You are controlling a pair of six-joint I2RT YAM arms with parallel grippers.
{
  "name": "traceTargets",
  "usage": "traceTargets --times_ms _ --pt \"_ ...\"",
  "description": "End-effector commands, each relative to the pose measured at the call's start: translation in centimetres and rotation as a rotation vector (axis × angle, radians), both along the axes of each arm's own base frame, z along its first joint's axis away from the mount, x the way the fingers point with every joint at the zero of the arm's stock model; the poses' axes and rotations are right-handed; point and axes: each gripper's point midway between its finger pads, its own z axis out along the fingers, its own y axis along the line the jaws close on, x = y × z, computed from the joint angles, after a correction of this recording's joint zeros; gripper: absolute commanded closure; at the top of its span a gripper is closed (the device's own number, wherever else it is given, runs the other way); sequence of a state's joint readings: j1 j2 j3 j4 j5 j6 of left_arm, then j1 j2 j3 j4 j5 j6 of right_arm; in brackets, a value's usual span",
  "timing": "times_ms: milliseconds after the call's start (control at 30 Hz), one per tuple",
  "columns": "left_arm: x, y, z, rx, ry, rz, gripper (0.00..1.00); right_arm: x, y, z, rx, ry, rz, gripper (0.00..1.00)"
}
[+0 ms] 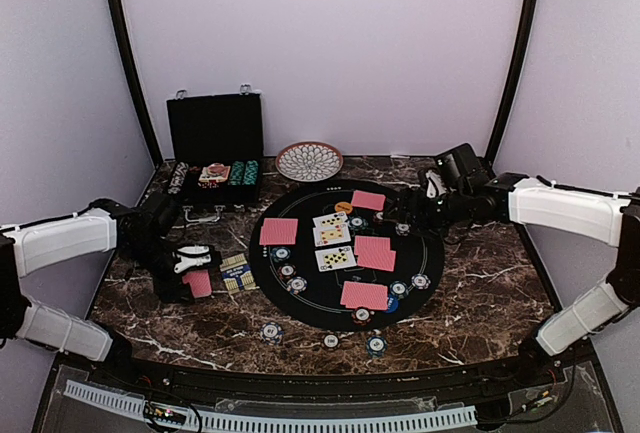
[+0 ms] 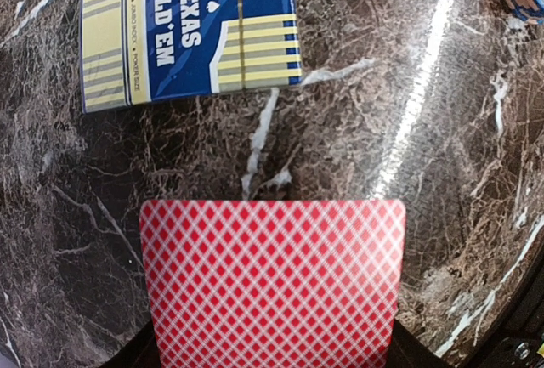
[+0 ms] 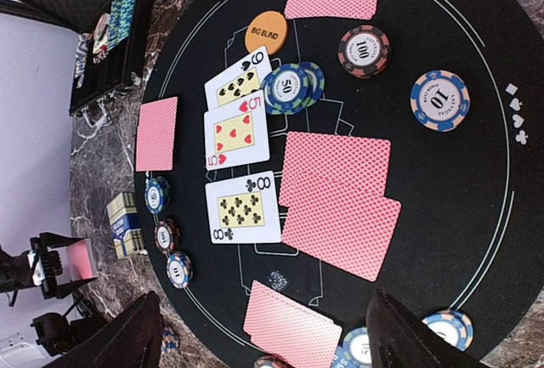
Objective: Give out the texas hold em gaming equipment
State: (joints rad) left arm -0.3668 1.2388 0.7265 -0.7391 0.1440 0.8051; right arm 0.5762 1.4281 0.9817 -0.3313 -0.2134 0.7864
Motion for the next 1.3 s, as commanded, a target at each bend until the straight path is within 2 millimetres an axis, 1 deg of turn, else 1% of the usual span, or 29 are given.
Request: traceTargets --times_ms 0,33,100,133,200,233,267,300,367,400,433,500,633,733,800,833,867,900,933,967,1000,1033,1067,1100,1133,1167,1200,1233,1267 --pt "0.8 -0.1 -1.6 0.0 -0.012 -0.014 1.0 -0.4 -0.4 0.8 0.011 -0.029 -0.022 0.16" --pt "0.6 -0.1 -2.0 -0.001 0.0 -0.008 0.99 -0.5 -0.5 0.7 0.011 -0.028 -0.024 0.16" --pt "0.6 -0.2 -2.8 -0.002 0.015 -0.003 0.92 -0.7 -0.7 0.7 0.01 -0.029 -0.028 0.16" --pt "0.9 -0.2 -3.1 -0.001 0.006 0.002 0.9 -0.8 -0.8 0.7 0.01 -0.028 -0.03 0.15" --pt "1.2 -0.1 -3.7 0.004 -0.002 0.019 0.74 -0.9 -0.9 0.8 0.014 -0.031 -0.032 0.15" --pt "0.9 -0.1 -4.0 0.001 0.008 0.02 0.53 -1.0 -0.9 0.9 0.016 -0.032 -0.032 0.15" --pt "0.8 -0.2 -4.1 -0.002 0.011 0.02 0.47 -1.0 -0.9 1.0 0.017 -0.033 -0.032 0.15" --pt "0.7 -0.2 -4.2 -0.004 0.018 0.022 0.33 -1.0 -0.9 1.0 0.018 -0.032 -0.034 0.15" --pt "0.5 -0.2 -4.4 -0.004 0.024 0.025 0.22 -0.9 -0.9 1.2 0.022 -0.037 -0.034 0.14" --pt "0.4 -0.1 -4.4 -0.005 0.028 0.025 0.2 -0.9 -0.8 1.3 0.023 -0.038 -0.033 0.14" --pt "0.3 -0.1 -4.3 -0.006 0.029 0.023 0.06 -0.9 -0.8 1.3 0.024 -0.038 -0.033 0.14" --pt "0.3 -0.2 -4.0 -0.011 0.027 0.022 0.02 -0.8 -0.7 1.6 0.027 -0.042 -0.031 0.14" --pt "0.3 -0.6 -3.3 -0.028 0.03 0.023 0.01 -0.7 -0.7 2.0 0.028 -0.047 -0.032 0.12" --pt "1.2 -1.1 -1.8 -0.051 0.013 0.041 0.01 -0.7 -1.0 2.2 0.015 -0.052 -0.04 0.1" --pt "1.9 -1.6 -0.3 -0.076 -0.001 0.058 0.01 -0.4 -1.5 2.7 -0.011 -0.076 -0.055 0.02" --pt "2.6 -1.9 0.7 -0.091 -0.017 0.063 0.01 -0.2 -2.1 2.9 -0.038 -0.095 -0.072 0.02" --pt "3.0 -2.1 1.4 -0.104 -0.032 0.08 0.01 0.1 -2.9 3.2 -0.072 -0.118 -0.097 0.02" --pt "4.0 -2.4 2.6 -0.12 -0.067 0.088 0.01 0.3 -3.6 3.4 -0.1 -0.138 -0.12 0.02" --pt "5.0 -2.7 3.5 -0.142 -0.106 0.116 0.01 0.7 -4.9 4.0 -0.135 -0.177 -0.165 0.02" --pt "6.1 -2.8 4.6 -0.151 -0.153 0.137 0.01 1.0 -5.9 4.4 -0.16 -0.206 -0.194 0.02" --pt "7.6 -3.1 5.9 -0.182 -0.225 0.176 0.01 1.3 -7.0 4.8 -0.188 -0.233 -0.231 0.02" --pt "8.7 -2.7 6.6 -0.177 -0.278 0.21 0.01 1.5 -8.2 5.3 -0.213 -0.262 -0.27 0.02" --pt "10.2 -2.9 8.0 -0.214 -0.356 0.254 0.01 1.7 -9.3 5.7 -0.237 -0.289 -0.308 0.02" --pt "10.9 -2.4 8.2 -0.209 -0.39 0.297 0.01 1.9 -10.6 6.1 -0.262 -0.314 -0.351 0.02" --pt "12.0 -2.5 9.2 -0.237 -0.455 0.31 0.01 2.0 -11.9 6.5 -0.287 -0.335 -0.393 0.02" --pt "12.4 -2.1 9.1 -0.234 -0.476 0.338 0.01 2.1 -13.4 6.8 -0.318 -0.357 -0.443 0.02" --pt "13.4 -2.1 9.8 -0.258 -0.523 0.354 0.01 2.2 -15.1 6.9 -0.359 -0.378 -0.492 0.02" --pt "13.8 -1.5 9.6 -0.266 -0.532 0.389 0.01 2.1 -16.8 7.2 -0.408 -0.411 -0.545 0.02" --pt "14.5 -1.4 9.8 -0.288 -0.561 0.406 0.01 2.1 -18.2 8.0 -0.445 -0.47 -0.595 0.02"
